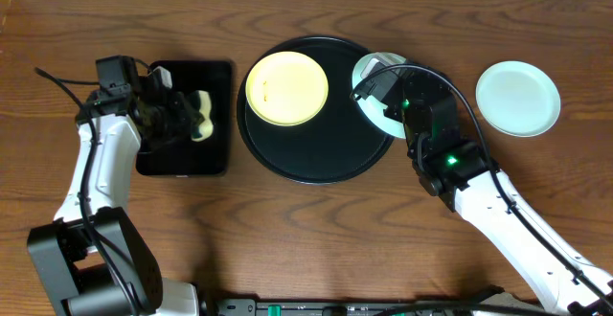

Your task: Clean dirty plates on tray and stack at the side

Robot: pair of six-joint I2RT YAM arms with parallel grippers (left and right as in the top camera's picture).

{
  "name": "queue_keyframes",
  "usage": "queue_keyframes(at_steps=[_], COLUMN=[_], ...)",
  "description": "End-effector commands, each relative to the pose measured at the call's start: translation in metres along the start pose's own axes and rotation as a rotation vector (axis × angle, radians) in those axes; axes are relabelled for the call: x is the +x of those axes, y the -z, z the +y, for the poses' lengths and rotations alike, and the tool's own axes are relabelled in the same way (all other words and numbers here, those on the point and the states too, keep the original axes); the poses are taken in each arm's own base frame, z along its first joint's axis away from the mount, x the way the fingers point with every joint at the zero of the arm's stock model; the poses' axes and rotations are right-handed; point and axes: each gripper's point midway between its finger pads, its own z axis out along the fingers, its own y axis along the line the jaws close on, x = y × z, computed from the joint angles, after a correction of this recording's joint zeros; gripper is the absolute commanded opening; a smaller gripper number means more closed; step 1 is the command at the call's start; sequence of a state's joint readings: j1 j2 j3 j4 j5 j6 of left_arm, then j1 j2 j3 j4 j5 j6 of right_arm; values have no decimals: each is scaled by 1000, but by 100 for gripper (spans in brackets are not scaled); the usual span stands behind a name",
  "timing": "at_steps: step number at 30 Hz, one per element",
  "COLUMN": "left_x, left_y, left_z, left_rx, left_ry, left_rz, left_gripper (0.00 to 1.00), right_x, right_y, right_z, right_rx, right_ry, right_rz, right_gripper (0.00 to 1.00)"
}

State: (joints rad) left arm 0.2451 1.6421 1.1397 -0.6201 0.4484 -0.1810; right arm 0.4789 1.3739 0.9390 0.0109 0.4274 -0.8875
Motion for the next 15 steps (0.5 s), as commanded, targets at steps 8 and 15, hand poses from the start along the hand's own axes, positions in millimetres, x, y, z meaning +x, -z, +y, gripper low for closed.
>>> queue_keyframes(at_steps=[8, 15], left_x=[20, 34], left_y=[-57, -77], left_z=[52, 64], left_rx=[-158, -174], left_ry=[7, 32], left_rz=[133, 204], left_gripper=[8, 8], right_x=[1, 1], right_y=[3, 3], right_z=[-2, -2], right_rx=[11, 12], right_ry=[12, 12], right_rz=[8, 9], right_gripper=[1, 1])
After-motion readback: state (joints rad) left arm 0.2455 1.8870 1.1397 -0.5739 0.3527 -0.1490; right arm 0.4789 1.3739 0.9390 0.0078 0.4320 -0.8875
